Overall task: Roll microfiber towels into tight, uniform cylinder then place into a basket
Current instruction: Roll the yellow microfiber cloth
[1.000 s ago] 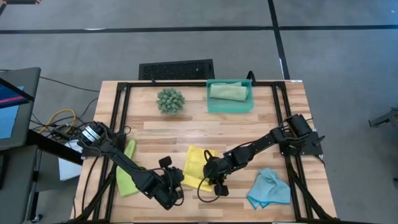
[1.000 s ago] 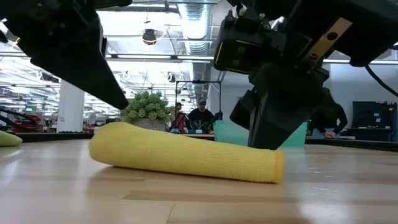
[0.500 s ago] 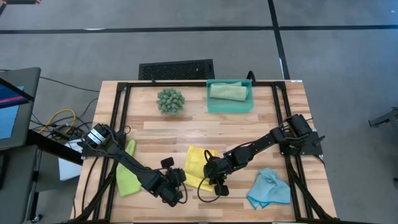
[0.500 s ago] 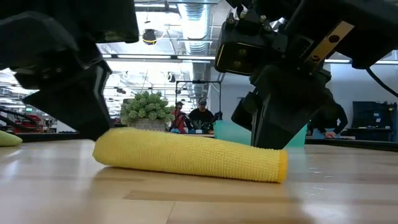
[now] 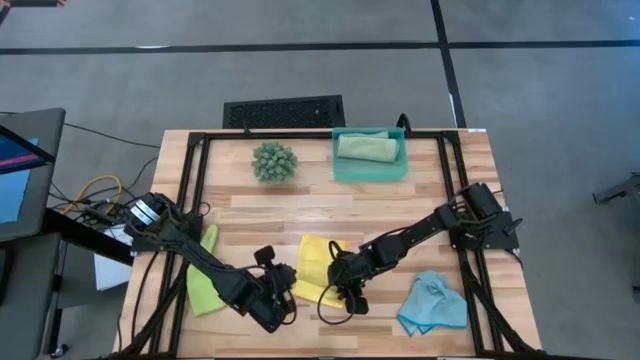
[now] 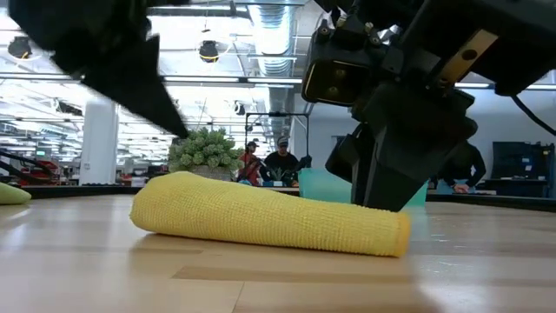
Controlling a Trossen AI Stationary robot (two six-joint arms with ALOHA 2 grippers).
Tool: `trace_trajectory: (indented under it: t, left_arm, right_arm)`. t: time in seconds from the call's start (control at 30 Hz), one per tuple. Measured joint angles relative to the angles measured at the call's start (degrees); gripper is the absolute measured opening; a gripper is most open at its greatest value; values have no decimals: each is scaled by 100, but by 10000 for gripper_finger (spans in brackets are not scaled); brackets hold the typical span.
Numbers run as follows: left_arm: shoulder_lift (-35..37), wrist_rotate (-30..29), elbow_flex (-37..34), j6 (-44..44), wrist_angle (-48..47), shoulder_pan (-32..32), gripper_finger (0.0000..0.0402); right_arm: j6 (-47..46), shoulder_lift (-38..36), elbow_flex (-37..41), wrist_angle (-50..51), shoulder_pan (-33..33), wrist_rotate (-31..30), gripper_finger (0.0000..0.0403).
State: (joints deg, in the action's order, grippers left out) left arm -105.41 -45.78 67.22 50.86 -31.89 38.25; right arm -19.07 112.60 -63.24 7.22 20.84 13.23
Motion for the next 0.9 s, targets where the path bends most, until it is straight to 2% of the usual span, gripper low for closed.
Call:
trace_trajectory:
  t: [0.07,0.2,0.37,0.53,0.7,0.8,0.9]
  left_arm:
    - [-19,90,0,-379,339,-7,1]
    - [-396,765,-3,-932,896,-229,1]
    - [-787,1594,-4,-959,961,-449,1]
    - [-869,1691,17,-816,871,-475,2]
    - [-879,1638,13,-816,898,-412,2]
    - [-881,1632,11,-812,900,-410,2]
    - [-883,1636,11,-808,908,-410,2]
  right_arm:
    - [0,0,0,0,-2,-2,130]
    - [0,-2,-2,-4,0,-14,144]
    - [4,-2,-2,-9,0,-20,147]
    - [9,-199,8,307,-65,-134,134]
    - [100,-712,9,610,73,-1060,116]
    - [312,-830,9,334,302,-1551,110]
    - [529,-743,6,-277,501,-1660,109]
